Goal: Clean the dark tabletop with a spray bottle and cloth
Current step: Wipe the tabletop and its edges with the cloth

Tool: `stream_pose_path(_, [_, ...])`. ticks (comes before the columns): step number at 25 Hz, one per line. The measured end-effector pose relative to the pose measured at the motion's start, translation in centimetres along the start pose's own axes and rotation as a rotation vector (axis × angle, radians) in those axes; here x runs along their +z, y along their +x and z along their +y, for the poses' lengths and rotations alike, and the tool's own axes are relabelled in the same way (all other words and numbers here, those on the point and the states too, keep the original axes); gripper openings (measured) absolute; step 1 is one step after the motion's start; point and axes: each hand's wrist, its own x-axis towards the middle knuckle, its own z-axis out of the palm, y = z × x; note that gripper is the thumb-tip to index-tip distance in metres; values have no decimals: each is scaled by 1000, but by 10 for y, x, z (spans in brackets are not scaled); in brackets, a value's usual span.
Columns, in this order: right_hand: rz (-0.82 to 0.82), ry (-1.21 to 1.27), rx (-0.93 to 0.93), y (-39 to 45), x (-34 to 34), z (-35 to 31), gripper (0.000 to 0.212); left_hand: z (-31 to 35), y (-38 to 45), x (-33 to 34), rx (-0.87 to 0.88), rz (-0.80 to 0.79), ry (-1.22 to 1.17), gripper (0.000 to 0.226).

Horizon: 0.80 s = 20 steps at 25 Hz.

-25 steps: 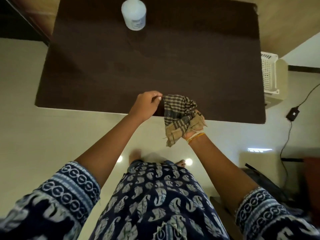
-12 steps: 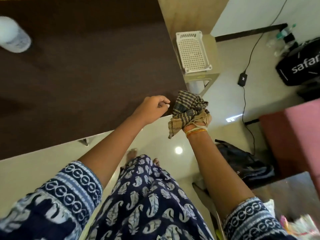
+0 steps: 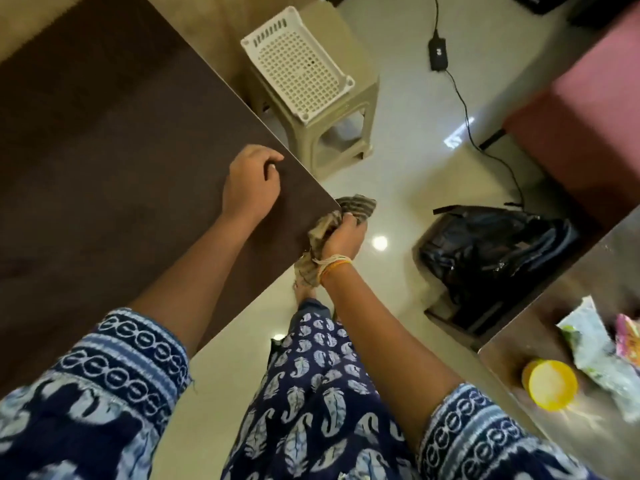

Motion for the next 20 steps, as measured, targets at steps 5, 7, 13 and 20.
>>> stream_pose_path(5, [-179, -517, -553, -4, -9, 23, 52, -30, 46, -7, -5, -32, 188, 33])
stream_pose_path(7, [-265, -713, -685, -1, -25, 35, 61, -36, 53, -9, -5, -62, 255, 37])
stream_pose_path(13, [-393, -845, -766, 0, -41, 42, 56, -46, 43, -6, 5, -133, 224, 46])
stream_pose_path(20, [-413, -714, -669, 17, -79, 32, 61, -44, 44, -5, 2, -167, 275, 46])
